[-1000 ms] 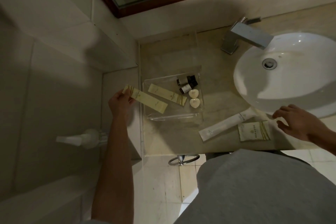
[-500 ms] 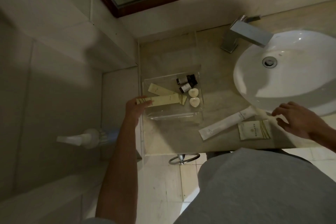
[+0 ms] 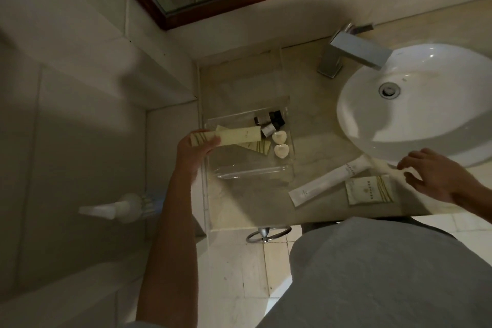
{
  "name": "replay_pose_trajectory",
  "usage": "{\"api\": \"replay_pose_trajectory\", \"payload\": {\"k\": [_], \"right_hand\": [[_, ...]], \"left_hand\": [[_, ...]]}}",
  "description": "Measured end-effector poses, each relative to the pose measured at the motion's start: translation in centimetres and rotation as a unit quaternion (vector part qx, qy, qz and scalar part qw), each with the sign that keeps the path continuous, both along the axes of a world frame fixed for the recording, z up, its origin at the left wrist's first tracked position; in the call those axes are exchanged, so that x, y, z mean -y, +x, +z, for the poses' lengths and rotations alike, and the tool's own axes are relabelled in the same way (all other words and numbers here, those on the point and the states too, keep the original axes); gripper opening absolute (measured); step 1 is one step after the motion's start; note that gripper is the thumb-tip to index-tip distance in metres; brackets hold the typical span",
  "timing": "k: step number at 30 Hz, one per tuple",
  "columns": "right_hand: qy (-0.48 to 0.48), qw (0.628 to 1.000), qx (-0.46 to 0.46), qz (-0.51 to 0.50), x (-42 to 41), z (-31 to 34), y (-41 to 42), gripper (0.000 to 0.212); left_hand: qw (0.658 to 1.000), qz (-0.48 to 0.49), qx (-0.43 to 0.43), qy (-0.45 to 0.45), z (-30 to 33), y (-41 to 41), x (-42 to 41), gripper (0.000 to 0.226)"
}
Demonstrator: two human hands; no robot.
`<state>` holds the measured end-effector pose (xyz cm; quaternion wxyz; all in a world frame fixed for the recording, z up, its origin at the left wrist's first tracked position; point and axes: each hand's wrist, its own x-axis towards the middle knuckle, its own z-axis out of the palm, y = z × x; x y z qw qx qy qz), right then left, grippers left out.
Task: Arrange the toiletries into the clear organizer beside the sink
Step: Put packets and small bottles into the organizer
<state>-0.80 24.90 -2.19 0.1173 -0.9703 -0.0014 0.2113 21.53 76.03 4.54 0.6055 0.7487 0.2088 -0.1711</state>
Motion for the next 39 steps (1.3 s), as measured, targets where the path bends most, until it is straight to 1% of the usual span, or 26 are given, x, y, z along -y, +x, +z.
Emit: {"api": "replay_pose_trajectory", "payload": {"k": [3, 5, 7, 8, 9, 10, 11, 12, 14, 15, 17, 19, 21, 22, 24, 25, 27, 28, 29, 31, 32, 36, 39], "right_hand": [[0.004, 1.0, 0.005, 0.004, 0.0, 0.1, 0.0, 0.022], [0.003, 1.0, 0.004, 0.005, 0.0, 0.2, 0.0, 0.023], [-0.001, 1.0, 0.003, 0.007, 0.0, 0.1, -0.1, 0.024], [-0.002, 1.0, 0.002, 0.008, -0.1, 0.0, -0.1, 0.024], [-0.002, 1.0, 0.001, 0.01, -0.1, -0.1, -0.1, 0.025], [0.0, 1.0, 0.001, 0.012, -0.2, -0.1, 0.0, 0.025], [0.001, 1.0, 0.002, 0.012, -0.2, -0.2, 0.0, 0.025], [0.002, 1.0, 0.002, 0.011, -0.3, -0.2, 0.0, 0.025], [0.002, 1.0, 0.001, 0.005, -0.6, 0.0, -0.1, 0.024], [0.001, 1.0, -0.001, -0.002, -0.7, 0.1, -0.1, 0.024], [0.001, 1.0, -0.003, -0.011, -0.8, 0.3, -0.4, 0.023], [0.003, 1.0, -0.001, -0.015, -0.8, 0.4, -0.8, 0.023], [0.003, 1.0, 0.0, -0.022, -0.8, 0.5, -1.2, 0.023], [0.003, 1.0, 0.0, -0.024, -0.7, 0.5, -1.4, 0.023], [0.001, 1.0, 0.0, -0.03, -0.5, 0.3, -2.0, 0.022], [0.001, 0.999, -0.002, -0.032, -0.4, 0.3, -2.2, 0.022], [0.002, 0.999, -0.004, -0.032, -0.3, 0.1, -2.6, 0.022], [0.002, 0.999, -0.004, -0.035, -0.3, 0.1, -2.7, 0.022], [0.003, 0.999, -0.004, -0.04, -0.4, 0.2, -2.8, 0.022], [0.005, 0.999, -0.004, -0.047, -0.5, 0.4, -2.8, 0.022], [0.004, 0.999, -0.004, -0.047, -0.6, 0.5, -2.8, 0.022], [0.001, 0.999, -0.011, -0.045, -0.8, 0.6, -2.5, 0.023], [-0.001, 0.999, -0.013, -0.045, -0.9, 0.8, -2.1, 0.023]], "left_hand": [[0.996, 0.063, 0.028, -0.06, 1.2, 0.9, -0.7, 0.022], [0.993, 0.071, 0.05, -0.085, 1.9, 1.4, -1.0, 0.016], [0.995, 0.05, 0.076, -0.046, 2.3, 1.7, -0.5, 0.01], [0.994, 0.021, 0.101, 0.019, 2.2, 1.7, 0.1, 0.008], [0.986, -0.025, 0.132, 0.094, 2.1, 1.7, 0.8, 0.008], [0.97, -0.085, 0.16, 0.16, 1.6, 1.7, 1.6, 0.009], [0.95, -0.154, 0.177, 0.204, 0.9, 1.6, 2.5, 0.011], [0.927, -0.229, 0.185, 0.235, 0.1, 1.5, 3.4, 0.015], [0.879, -0.352, 0.192, 0.258, -1.8, 0.9, 5.3, 0.022], [0.862, -0.39, 0.194, 0.258, -2.8, 0.4, 6.2, 0.022], [0.844, -0.432, 0.187, 0.258, -4.6, -0.6, 7.3, 0.021], [0.835, -0.454, 0.165, 0.264, -6.3, -1.5, 7.4, 0.02], [0.835, -0.46, 0.141, 0.266, -7.3, -1.9, 7.2, 0.019], [0.834, -0.46, 0.14, 0.269, -7.4, -2.0, 7.1, 0.018], [0.83, -0.452, 0.173, 0.278, -7.4, -1.9, 7.1, 0.014], [0.835, -0.434, 0.188, 0.281, -7.4, -1.7, 7.0, 0.012], [0.859, -0.384, 0.188, 0.282, -6.9, -1.2, 6.7, 0.013], [0.866, -0.375, 0.171, 0.283, -6.7, -1.0, 6.3, 0.018], [0.864, -0.387, 0.145, 0.288, -6.6, -0.9, 6.0, 0.024], [0.83, -0.446, 0.104, 0.318, -6.6, -1.0, 5.3, 0.036], [0.817, -0.466, 0.094, 0.327, -6.5, -1.1, 5.2, 0.037], [0.814, -0.483, 0.095, 0.31, -6.0, -1.2, 5.0, 0.022], [0.783, -0.502, 0.115, 0.349, -5.9, -0.7, 3.8, 0.026]]}}
